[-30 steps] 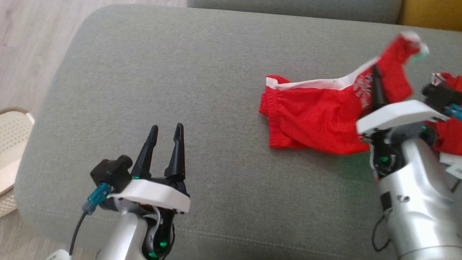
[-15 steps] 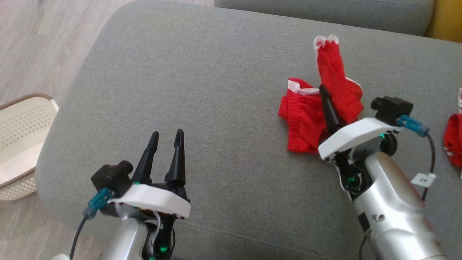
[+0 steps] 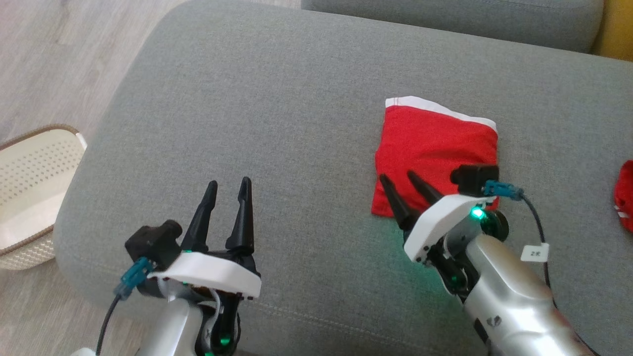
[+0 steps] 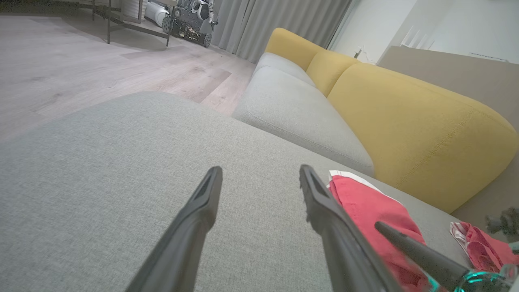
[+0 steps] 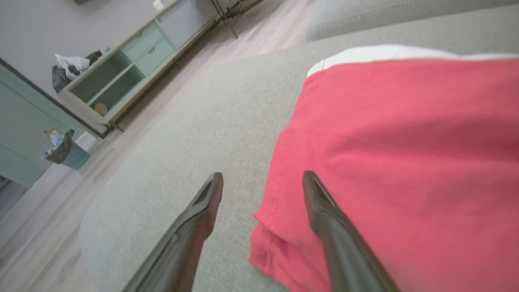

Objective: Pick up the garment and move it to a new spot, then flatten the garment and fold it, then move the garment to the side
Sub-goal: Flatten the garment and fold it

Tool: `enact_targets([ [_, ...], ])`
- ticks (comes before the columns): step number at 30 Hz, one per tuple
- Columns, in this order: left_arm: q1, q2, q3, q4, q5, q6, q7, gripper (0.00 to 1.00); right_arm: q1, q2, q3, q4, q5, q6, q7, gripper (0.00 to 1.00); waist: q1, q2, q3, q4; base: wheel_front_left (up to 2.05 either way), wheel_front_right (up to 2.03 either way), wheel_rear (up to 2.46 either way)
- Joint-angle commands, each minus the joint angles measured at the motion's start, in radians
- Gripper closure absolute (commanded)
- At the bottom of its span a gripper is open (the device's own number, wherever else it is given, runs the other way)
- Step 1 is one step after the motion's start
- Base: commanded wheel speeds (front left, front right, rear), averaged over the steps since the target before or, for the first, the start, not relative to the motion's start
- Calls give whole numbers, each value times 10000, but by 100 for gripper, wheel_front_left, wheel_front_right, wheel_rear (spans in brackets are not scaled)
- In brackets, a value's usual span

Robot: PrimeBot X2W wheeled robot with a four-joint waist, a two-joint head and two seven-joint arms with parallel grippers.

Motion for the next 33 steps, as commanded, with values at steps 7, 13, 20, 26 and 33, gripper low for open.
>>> enact_targets([
  [7, -154, 68, 317, -304, -78, 54, -122, 0, -540, -25, 288, 364, 306, -9, -206, 0, 0, 0, -22, -142, 0, 0, 0],
  [13, -115, 68, 496, -360, 34, 17, -122, 0, -796, -536, 145, -148, 210, -9, -1356, 0, 0, 0, -204, -603, 0, 0, 0],
  [20, -166, 68, 798, -577, 82, -39, -122, 0, -653, -1416, -509, -833, -998, -9, -2287, 0, 0, 0, -342, -1330, 0, 0, 0],
  [26, -191, 68, 1106, -593, 180, -127, -122, 0, 293, -1949, -1681, -1925, -3387, -9, -2457, 0, 0, 0, -494, -1975, 0, 0, 0],
  [33, -18, 68, 1492, -497, 275, -347, -122, 0, 2059, -1281, -3690, -3785, -5000, -9, -2468, 0, 0, 0, -613, -2460, 0, 0, 0],
])
